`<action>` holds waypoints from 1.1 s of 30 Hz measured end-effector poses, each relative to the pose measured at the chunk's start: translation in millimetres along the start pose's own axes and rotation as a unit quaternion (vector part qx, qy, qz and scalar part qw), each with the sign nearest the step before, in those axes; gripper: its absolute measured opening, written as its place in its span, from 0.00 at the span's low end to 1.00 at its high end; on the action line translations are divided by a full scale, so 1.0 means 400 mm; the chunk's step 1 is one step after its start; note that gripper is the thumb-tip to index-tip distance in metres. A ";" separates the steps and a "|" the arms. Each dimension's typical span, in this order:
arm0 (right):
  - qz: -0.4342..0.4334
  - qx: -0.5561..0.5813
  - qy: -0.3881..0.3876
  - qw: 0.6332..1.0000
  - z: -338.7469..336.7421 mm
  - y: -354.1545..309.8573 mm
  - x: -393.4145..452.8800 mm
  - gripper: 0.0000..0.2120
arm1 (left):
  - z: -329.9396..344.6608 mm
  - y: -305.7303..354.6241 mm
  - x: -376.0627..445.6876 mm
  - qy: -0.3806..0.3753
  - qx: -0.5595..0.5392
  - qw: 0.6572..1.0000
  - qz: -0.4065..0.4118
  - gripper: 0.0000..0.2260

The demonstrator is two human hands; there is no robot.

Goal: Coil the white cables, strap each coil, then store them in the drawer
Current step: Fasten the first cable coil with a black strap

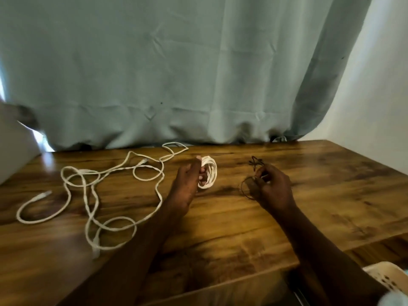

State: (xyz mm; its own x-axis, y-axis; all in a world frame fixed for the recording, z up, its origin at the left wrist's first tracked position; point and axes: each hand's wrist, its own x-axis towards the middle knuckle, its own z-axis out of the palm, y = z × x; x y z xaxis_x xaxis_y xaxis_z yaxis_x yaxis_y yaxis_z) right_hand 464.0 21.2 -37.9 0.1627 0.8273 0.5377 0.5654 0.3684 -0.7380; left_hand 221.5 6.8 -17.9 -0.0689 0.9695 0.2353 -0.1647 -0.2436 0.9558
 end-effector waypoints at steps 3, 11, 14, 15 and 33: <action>0.138 0.221 0.032 0.965 0.040 -0.022 -0.004 0.08 | -0.070 0.043 0.006 -0.026 0.020 0.999 0.040 0.19; 0.280 0.458 -0.214 0.816 0.293 -0.314 0.042 0.06 | -0.300 0.058 0.068 0.103 0.139 0.977 0.127 0.22; 0.287 0.512 -0.267 0.764 0.423 -0.401 0.093 0.06 | -0.342 0.053 0.087 0.160 0.151 0.966 0.139 0.22; 0.287 0.523 -0.280 0.752 0.452 -0.422 0.104 0.06 | -0.351 0.055 0.089 0.182 0.146 0.961 0.145 0.22; 0.346 0.448 -0.332 0.755 0.574 -0.403 0.037 0.08 | -0.330 0.048 0.107 0.242 0.123 0.951 0.146 0.22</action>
State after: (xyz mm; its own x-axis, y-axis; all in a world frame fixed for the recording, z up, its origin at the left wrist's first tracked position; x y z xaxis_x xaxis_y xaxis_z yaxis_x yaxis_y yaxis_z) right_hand 189.7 71.3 -4.7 -0.4401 0.8739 -0.2064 -0.2918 -0.3566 -0.8875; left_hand 85.7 40.2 -12.8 -0.5307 0.7212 0.4452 0.1629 -0.4287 0.8886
